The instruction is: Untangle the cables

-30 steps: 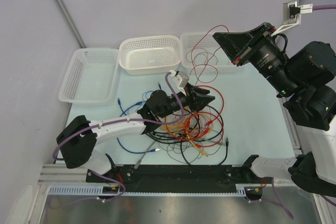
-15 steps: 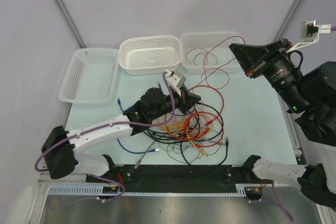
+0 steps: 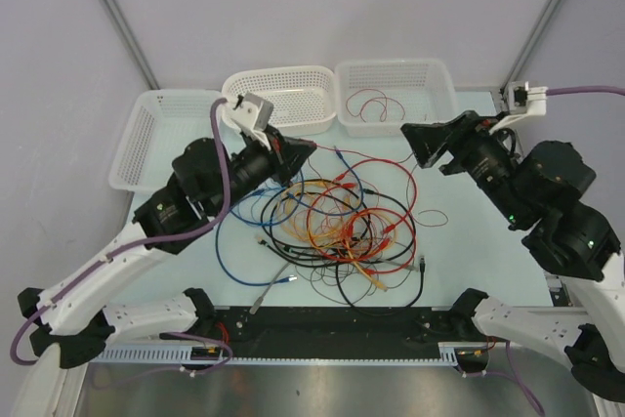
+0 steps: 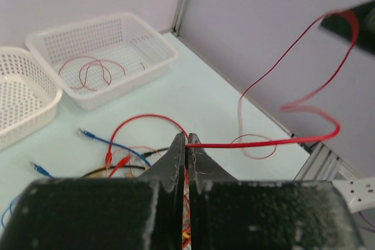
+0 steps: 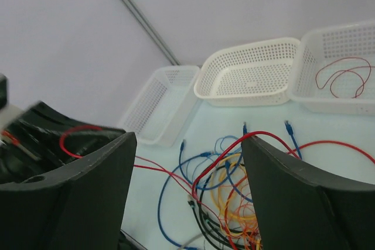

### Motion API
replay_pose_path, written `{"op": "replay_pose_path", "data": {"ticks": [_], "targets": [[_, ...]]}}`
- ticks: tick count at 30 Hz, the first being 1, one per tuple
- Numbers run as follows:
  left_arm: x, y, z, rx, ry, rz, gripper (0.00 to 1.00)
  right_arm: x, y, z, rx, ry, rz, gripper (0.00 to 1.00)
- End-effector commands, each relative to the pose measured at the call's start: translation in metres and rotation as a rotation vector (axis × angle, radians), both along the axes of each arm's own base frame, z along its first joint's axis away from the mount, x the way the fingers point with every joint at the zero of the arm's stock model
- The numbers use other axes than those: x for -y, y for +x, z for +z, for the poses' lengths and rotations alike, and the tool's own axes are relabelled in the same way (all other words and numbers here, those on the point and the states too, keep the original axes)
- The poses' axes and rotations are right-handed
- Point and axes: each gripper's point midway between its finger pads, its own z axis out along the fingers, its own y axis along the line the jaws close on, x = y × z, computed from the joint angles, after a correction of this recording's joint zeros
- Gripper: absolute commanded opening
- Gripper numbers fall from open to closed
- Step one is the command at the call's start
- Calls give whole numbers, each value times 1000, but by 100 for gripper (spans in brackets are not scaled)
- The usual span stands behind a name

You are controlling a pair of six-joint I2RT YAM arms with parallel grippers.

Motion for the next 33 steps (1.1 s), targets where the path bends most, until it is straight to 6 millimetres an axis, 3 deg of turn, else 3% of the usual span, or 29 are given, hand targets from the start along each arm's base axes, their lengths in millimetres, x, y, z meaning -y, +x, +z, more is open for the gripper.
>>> {"op": "replay_pose_path", "data": {"ticks": [1, 2, 3, 5, 6, 8, 9, 12, 15, 23, 33], "targets": [[0, 7, 18, -38, 96, 16, 0, -27, -2, -13, 1, -39, 116, 81], [3, 9, 22, -41, 100, 14, 0, -32, -1, -17, -6, -48, 133, 85], [1, 8, 45, -17, 71, 15, 0, -36, 0, -24, -21, -62, 146, 88], [6, 16, 46, -31, 100, 28, 0, -44, 1, -37, -46, -95, 175, 99], [4, 17, 65, -9, 73, 38, 0, -46, 2, -51, -82, -126, 178, 100], [4, 26, 68, -16, 90, 72, 0, -50, 4, -75, -140, -160, 183, 100], [1, 28, 84, 4, 68, 85, 0, -50, 4, -86, -166, -176, 185, 100], [-2, 37, 99, 12, 48, 119, 0, -55, 1, -120, -240, -206, 209, 100], [2, 42, 112, 13, 13, 114, 0, -57, -5, -133, -254, -198, 233, 100], [32, 40, 122, -23, -36, 4, 0, -70, -6, -129, -169, -197, 285, 100], [43, 35, 126, -43, -39, -51, 0, -104, 11, -111, -54, -176, 319, 100]]}}
